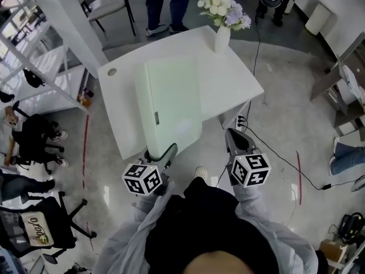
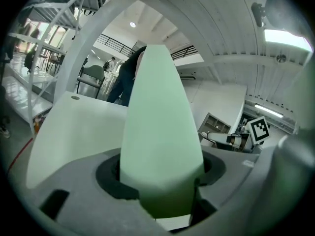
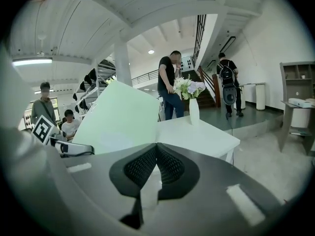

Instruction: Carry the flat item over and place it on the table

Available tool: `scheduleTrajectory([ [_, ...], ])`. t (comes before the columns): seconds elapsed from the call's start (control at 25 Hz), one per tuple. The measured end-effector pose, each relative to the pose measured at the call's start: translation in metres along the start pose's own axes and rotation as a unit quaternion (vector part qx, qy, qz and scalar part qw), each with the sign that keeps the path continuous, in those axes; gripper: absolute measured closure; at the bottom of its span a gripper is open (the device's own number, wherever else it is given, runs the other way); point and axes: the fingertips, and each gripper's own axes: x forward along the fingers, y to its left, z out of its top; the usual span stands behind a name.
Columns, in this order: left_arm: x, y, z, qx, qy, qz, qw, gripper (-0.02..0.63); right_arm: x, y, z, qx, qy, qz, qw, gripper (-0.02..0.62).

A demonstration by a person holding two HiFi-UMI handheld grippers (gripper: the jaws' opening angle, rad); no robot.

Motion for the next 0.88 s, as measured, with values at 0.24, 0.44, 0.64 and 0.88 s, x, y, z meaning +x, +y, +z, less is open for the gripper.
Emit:
scheduleTrajectory([
  [0.24,0.045,0.004,0.015,-0.001,-0.001,0.004,1.0,0.328,0.035,-0.036,0.012,0.001,0.003,0.009,1.0,0.586],
  [0.44,0.062,0.012,0.017,-0.009,-0.007,0.006,0.9999,0.328,0.05,-0.052,0.014,-0.002,0.0,0.014,1.0,0.586],
  [0.64,0.081,0.01,0.02,-0.051,-0.021,0.001,0.9985,0.328,0.061,-0.073,0.016,-0.001,0.004,0.02,1.0,0.586],
  [0.88,0.076,0.014,0.03,-0.092,-0.041,-0.011,0.9949,0.328,0.069,-0.066,0.014,0.01,0.006,0.025,1.0,0.586],
])
